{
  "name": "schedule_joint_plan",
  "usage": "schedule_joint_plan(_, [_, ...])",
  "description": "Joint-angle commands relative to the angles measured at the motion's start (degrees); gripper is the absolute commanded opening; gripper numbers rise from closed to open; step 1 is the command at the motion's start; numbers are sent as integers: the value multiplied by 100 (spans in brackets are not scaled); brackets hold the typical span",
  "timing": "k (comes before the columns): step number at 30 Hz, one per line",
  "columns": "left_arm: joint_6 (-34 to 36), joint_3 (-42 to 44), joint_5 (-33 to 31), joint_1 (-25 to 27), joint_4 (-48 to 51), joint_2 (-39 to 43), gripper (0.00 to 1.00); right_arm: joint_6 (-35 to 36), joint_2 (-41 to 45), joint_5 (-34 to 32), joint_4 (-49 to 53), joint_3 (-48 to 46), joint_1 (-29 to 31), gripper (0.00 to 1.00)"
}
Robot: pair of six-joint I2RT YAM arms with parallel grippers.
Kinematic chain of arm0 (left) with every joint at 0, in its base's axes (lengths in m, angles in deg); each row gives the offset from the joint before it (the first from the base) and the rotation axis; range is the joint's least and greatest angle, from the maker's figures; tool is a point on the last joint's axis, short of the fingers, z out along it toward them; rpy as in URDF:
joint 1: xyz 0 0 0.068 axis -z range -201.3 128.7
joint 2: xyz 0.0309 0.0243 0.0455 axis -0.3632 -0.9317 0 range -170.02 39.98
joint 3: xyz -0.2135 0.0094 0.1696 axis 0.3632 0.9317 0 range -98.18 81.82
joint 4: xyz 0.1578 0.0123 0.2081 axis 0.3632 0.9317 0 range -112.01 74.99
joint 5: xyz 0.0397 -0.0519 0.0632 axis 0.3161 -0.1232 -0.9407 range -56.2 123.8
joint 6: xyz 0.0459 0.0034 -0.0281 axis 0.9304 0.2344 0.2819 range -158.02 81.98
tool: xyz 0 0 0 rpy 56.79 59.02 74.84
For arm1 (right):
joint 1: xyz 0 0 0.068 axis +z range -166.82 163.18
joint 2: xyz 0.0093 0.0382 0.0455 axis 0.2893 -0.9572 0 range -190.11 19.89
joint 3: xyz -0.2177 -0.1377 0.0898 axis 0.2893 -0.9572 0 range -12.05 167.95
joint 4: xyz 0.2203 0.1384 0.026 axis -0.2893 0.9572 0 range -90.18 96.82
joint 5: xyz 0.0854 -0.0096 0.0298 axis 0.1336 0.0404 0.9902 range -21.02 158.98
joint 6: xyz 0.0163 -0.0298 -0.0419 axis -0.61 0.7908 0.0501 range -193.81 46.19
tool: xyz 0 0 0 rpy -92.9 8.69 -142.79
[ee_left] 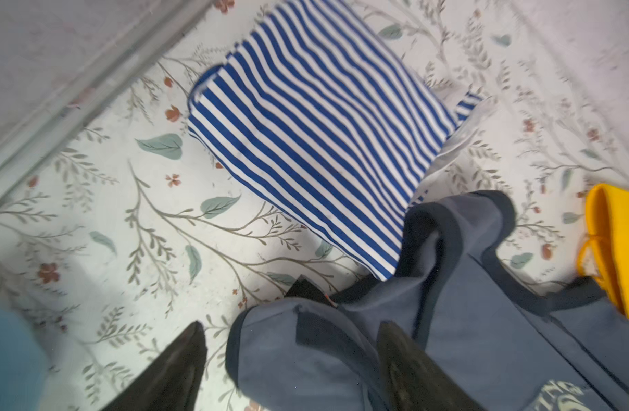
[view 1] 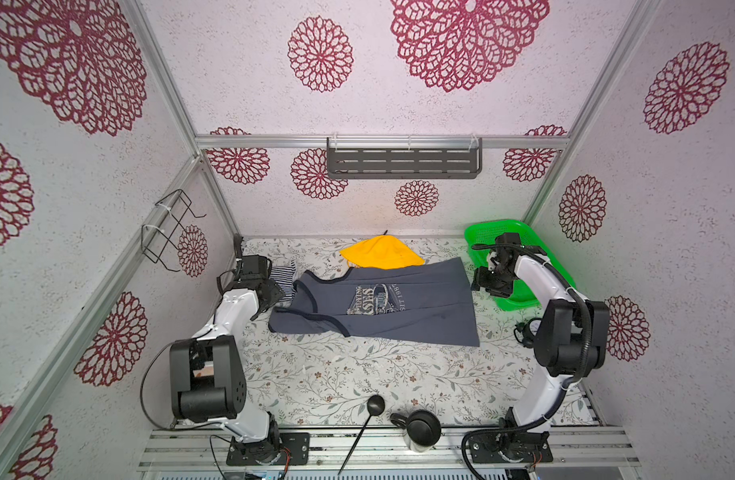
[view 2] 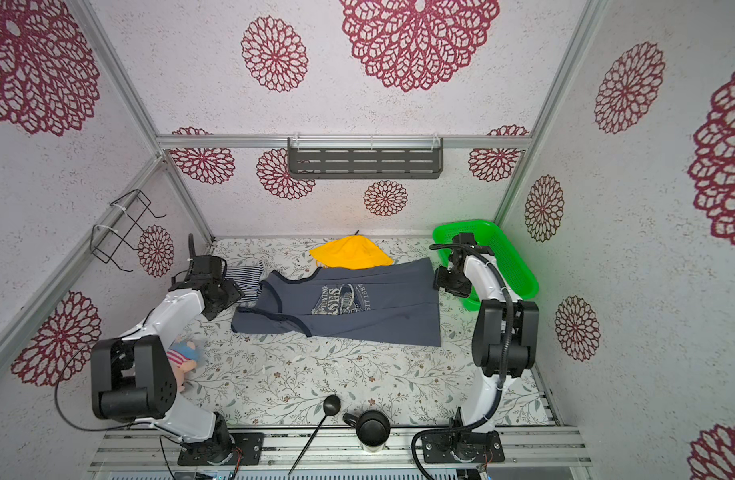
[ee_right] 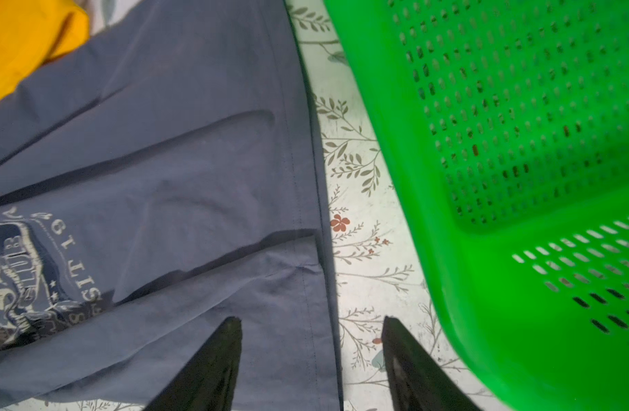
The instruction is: Fold and stack the tank tops
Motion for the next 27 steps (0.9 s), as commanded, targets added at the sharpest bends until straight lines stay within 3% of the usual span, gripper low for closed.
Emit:
schedule_joint_plan(1, [-245, 195, 35, 895, 642, 718, 69, -161, 767, 129, -48, -531, 276, 64])
schedule_joint_plan(5, [-1667, 1033, 294, 2763, 605, 1041, 57, -424, 1338, 254, -448, -1403, 290, 63])
schedule_joint_plan(8, [-2666, 1522, 430, 3742, 45, 995, 51, -469, 1551, 338, -598, -1745, 291, 62])
schedule_joint_plan(10, [-2954, 1563, 431, 4151, -261, 705, 51, -430, 1590, 344, -621, -1862, 290, 62])
schedule_joint_plan(14, [-2865, 1178, 343, 4341, -337, -97, 58, -383, 1645, 457, -632, -1981, 301, 62])
schedule_joint_plan(20, [-2733, 1016, 32, 4216, -555, -502, 59, -322, 1819, 418, -596, -2084, 293, 62])
schedule_joint_plan(27, [-2437, 769, 49, 3857, -702, -844, 48, -312, 1819, 399, -630, -2203, 292, 62])
